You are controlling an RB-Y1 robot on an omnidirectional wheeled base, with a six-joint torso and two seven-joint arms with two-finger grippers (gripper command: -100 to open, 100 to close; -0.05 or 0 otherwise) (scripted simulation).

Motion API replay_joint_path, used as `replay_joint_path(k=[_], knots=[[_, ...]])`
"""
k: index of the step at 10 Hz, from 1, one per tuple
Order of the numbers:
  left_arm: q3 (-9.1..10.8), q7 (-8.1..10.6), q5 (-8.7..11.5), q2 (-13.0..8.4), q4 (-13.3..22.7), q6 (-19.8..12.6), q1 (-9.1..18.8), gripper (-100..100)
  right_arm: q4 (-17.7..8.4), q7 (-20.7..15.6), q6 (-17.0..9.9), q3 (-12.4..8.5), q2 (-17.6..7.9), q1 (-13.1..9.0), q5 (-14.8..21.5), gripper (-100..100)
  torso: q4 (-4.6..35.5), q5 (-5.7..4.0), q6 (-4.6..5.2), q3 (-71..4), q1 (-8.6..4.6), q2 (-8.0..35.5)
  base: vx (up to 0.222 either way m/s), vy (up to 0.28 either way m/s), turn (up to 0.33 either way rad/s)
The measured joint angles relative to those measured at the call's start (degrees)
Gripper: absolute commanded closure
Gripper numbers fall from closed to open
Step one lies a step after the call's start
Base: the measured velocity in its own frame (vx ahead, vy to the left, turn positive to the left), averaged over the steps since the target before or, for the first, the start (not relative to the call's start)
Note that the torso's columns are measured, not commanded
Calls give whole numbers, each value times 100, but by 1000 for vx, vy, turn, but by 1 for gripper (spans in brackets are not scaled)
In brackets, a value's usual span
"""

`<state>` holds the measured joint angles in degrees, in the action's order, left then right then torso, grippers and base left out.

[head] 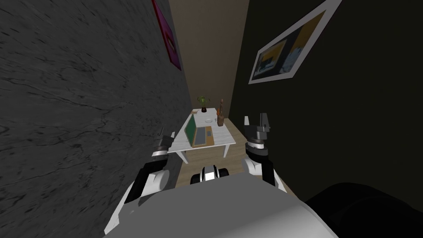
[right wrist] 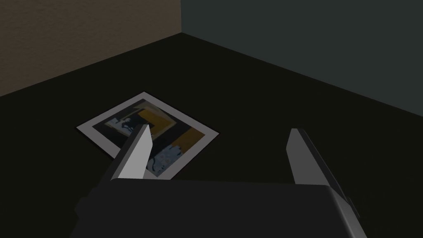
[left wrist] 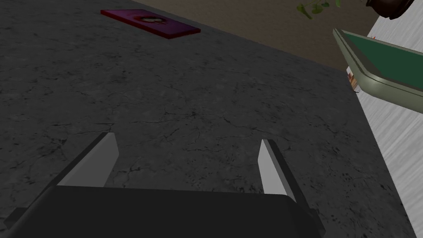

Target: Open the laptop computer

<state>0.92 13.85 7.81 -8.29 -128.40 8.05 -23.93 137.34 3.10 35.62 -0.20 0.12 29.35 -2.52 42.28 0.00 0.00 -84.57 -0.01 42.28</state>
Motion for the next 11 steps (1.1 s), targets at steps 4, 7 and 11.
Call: replay_joint_path(k=[4, 7, 11], knots=[[-57, 121, 161, 30, 205, -510, 130, -100, 0, 0, 0, 0, 0, 0, 0, 0, 0, 0, 0, 0, 2, 0, 27, -15, -7], [-90, 242, 306, 58, 338, -943, 209, -100, 0, 0, 0, 0, 0, 0, 0, 0, 0, 0, 0, 0, -1, 0, 33, -18, -7], [-140, 382, 488, 160, 571, -1473, 348, -100, 0, 0, 0, 0, 0, 0, 0, 0, 1, 0, 0, 1, 1, 2, 28, -16, -6]])
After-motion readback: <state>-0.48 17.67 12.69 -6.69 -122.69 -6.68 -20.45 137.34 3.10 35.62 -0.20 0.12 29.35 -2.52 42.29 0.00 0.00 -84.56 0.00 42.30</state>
